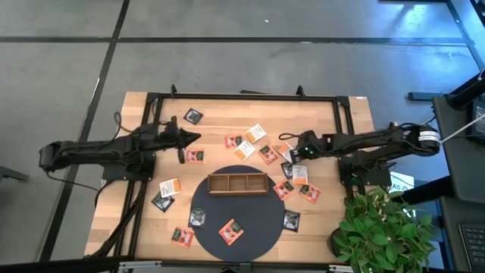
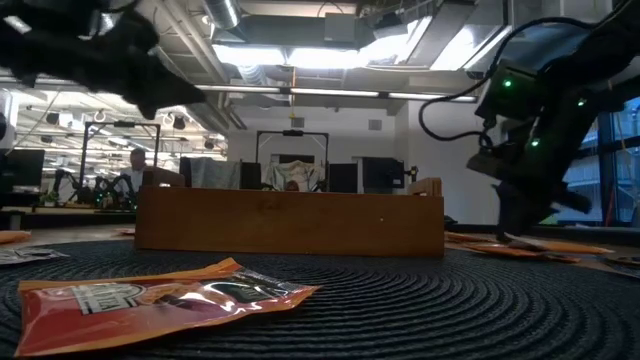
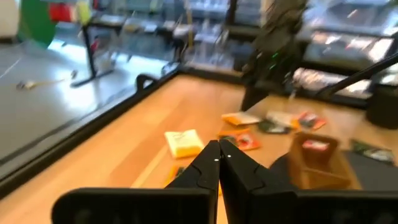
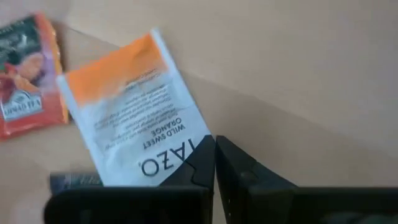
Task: Pick & Place Tea
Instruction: Put the white tea bag into the right section of the wooden organizer
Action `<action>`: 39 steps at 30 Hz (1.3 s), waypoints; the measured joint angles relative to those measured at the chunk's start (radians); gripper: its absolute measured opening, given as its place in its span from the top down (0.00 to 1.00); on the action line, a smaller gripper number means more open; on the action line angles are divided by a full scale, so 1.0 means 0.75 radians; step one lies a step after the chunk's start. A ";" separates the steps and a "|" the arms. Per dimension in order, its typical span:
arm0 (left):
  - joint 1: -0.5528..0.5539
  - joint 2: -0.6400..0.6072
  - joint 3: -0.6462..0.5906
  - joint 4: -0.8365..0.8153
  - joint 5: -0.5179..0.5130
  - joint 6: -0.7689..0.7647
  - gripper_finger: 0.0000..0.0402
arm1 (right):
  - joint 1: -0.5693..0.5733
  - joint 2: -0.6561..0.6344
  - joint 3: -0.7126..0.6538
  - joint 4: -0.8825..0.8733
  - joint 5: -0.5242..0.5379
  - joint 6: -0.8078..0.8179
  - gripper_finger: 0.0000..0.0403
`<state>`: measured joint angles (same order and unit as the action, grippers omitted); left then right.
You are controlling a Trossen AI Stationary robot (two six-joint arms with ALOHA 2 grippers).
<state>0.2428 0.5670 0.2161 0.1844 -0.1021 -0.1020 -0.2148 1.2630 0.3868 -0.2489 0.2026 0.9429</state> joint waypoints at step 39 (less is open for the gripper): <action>-0.076 1.744 1.025 0.342 -0.039 0.580 0.86 | -0.001 0.142 -0.002 0.339 0.089 -0.152 0.96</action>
<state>0.1860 1.8751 0.9847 0.4413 -0.1311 0.3327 -0.2157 1.3693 0.3851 0.0055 0.2691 0.8286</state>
